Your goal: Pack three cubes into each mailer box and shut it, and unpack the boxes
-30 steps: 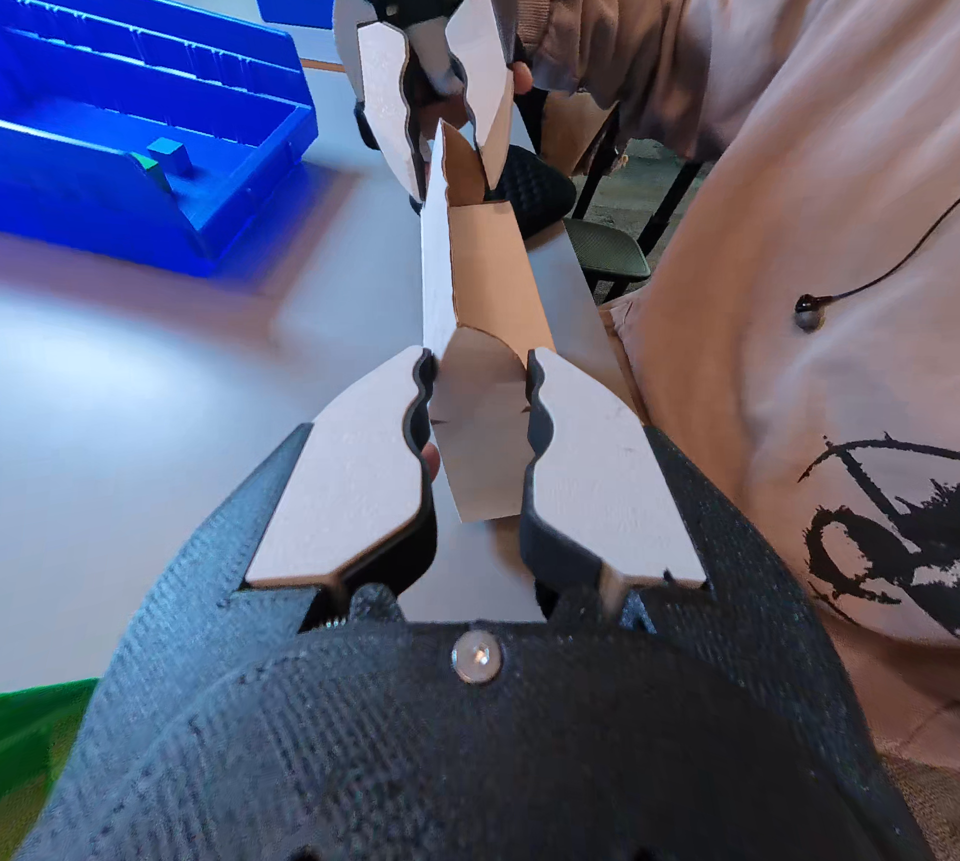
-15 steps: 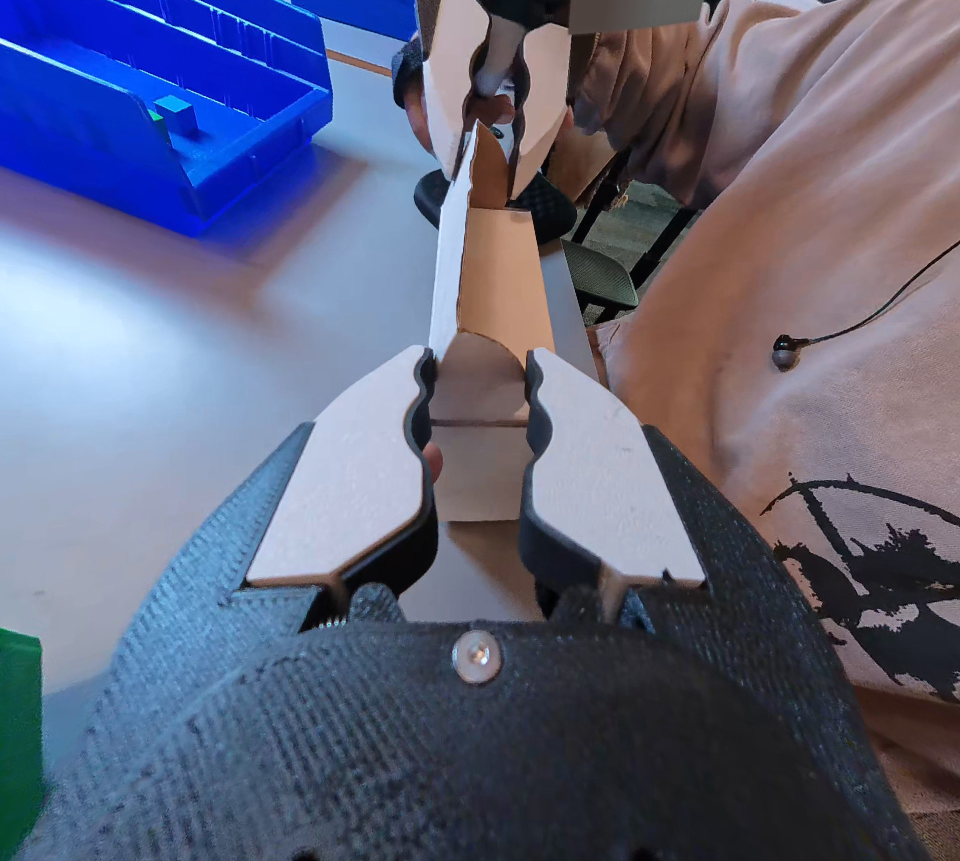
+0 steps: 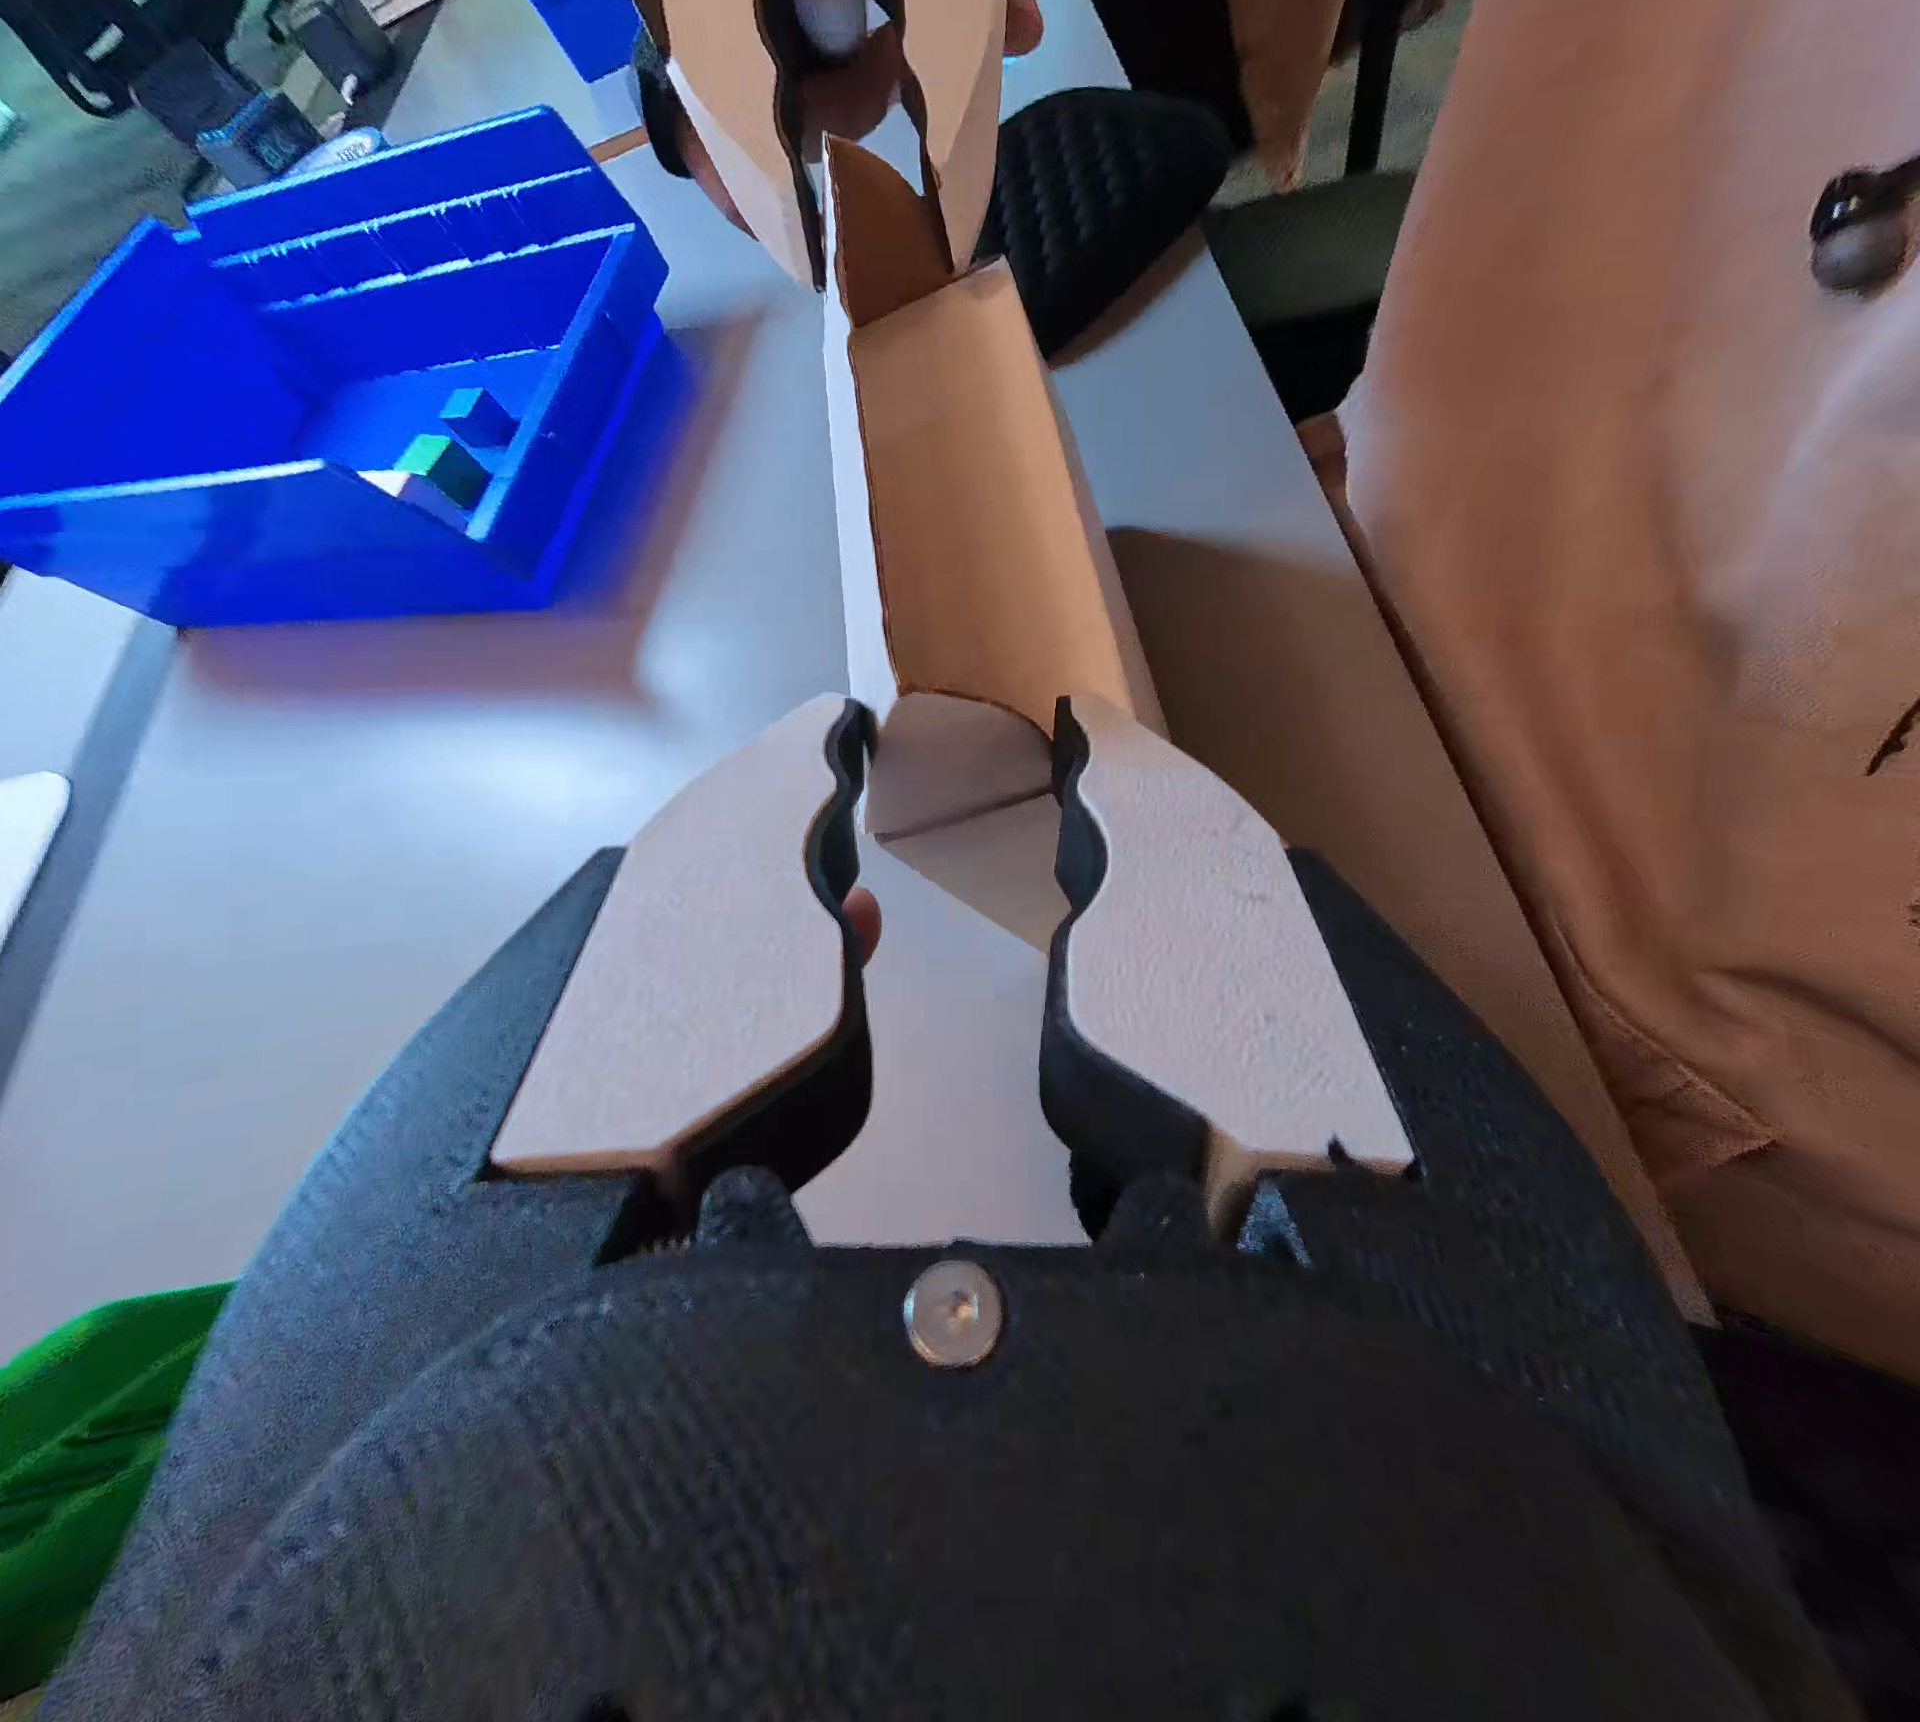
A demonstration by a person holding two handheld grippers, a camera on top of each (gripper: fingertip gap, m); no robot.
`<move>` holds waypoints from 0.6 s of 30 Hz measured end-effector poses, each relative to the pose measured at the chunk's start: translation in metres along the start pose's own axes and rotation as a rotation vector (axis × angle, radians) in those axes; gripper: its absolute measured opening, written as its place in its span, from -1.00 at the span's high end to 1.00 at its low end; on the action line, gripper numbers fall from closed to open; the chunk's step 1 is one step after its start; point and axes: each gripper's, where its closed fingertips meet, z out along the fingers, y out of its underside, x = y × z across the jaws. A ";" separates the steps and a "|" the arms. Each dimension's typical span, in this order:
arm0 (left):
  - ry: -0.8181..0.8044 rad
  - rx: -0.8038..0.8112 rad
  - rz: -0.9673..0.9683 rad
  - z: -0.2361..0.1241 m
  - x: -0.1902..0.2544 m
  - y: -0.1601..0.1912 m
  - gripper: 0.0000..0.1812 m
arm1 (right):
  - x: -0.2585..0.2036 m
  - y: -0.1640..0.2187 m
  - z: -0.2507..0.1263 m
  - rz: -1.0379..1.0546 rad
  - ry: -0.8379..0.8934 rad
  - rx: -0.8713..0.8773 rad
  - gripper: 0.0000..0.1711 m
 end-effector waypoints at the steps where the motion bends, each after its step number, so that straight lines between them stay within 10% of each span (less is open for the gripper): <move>1: -0.019 -0.015 0.044 0.000 0.004 -0.001 0.62 | -0.005 0.001 0.001 -0.053 0.006 -0.010 0.63; 11: -0.167 0.001 0.162 -0.010 0.035 -0.024 0.36 | -0.035 -0.016 -0.010 -0.228 0.130 0.002 0.42; 18: -0.344 -0.166 0.401 0.011 0.041 0.008 0.66 | -0.039 0.018 0.015 -0.513 0.318 -0.159 0.48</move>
